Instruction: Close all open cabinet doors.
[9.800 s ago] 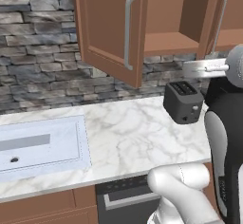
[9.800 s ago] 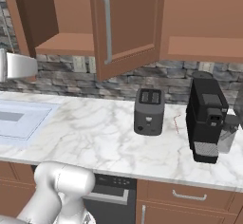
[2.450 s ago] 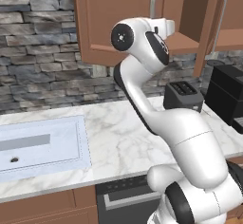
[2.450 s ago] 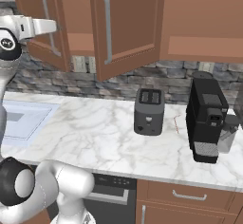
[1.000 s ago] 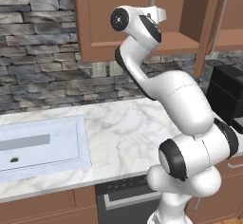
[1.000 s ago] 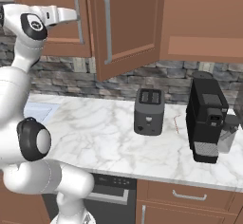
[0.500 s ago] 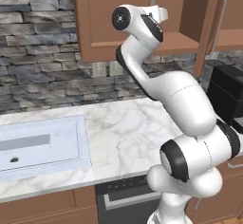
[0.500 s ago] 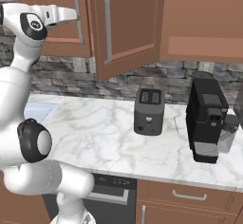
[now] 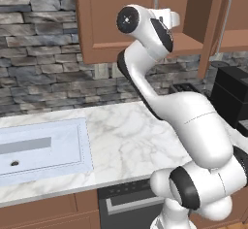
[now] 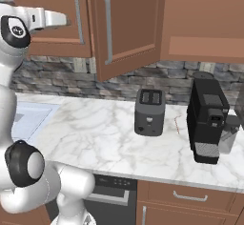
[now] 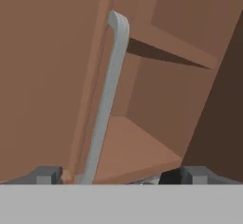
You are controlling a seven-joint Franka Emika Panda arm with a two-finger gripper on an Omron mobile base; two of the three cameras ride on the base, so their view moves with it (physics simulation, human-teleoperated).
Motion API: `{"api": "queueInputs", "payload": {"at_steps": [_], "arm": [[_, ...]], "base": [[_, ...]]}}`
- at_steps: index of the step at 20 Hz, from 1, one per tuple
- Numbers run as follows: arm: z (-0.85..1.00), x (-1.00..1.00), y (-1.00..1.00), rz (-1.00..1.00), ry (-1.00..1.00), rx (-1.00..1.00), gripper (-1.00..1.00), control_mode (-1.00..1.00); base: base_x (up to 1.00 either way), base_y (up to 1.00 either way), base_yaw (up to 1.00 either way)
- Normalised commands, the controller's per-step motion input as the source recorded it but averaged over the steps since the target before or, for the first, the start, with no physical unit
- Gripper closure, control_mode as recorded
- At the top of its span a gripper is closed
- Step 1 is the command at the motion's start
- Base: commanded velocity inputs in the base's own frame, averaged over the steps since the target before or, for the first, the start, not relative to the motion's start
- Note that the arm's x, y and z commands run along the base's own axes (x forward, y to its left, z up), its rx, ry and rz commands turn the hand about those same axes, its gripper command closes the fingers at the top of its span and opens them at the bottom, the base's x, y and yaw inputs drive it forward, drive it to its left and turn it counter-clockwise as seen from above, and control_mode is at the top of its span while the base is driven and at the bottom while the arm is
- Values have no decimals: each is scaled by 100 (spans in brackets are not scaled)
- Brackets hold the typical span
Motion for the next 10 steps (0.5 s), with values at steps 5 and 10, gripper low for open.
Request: {"api": "queueInputs", "payload": {"at_steps": [5, 10], "arm": [[1, -83, 0, 0, 0, 4, -100, -100], [10, -91, 0, 0, 0, 6, -100, -100]], "base": [[0, 0, 0], [0, 0, 0]]}}
